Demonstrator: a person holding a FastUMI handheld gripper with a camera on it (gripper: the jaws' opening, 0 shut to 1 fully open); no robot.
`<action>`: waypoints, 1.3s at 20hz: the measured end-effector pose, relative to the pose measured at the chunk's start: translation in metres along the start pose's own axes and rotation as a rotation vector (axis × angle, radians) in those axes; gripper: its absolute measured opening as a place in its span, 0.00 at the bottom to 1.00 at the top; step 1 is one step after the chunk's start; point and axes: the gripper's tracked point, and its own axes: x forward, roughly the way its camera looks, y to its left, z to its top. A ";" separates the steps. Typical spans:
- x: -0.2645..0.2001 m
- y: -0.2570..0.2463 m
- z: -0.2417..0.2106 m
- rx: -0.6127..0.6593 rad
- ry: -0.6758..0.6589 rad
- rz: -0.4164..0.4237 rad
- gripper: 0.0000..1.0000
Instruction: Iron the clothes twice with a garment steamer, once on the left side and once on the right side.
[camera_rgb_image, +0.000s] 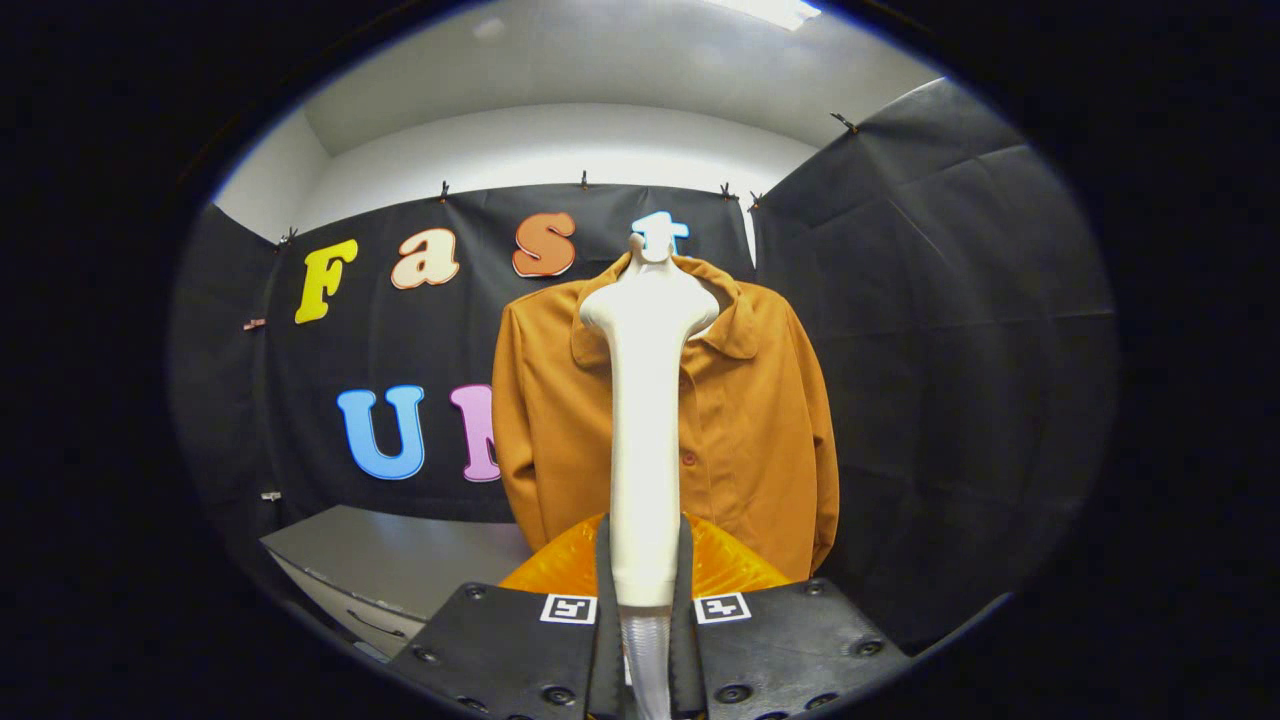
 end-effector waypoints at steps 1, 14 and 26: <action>0.004 -0.004 0.009 -0.003 -0.017 -0.004 0.21; 0.063 -0.054 0.012 -0.029 -0.058 -0.047 0.20; 0.083 -0.078 -0.061 0.029 0.068 -0.062 0.21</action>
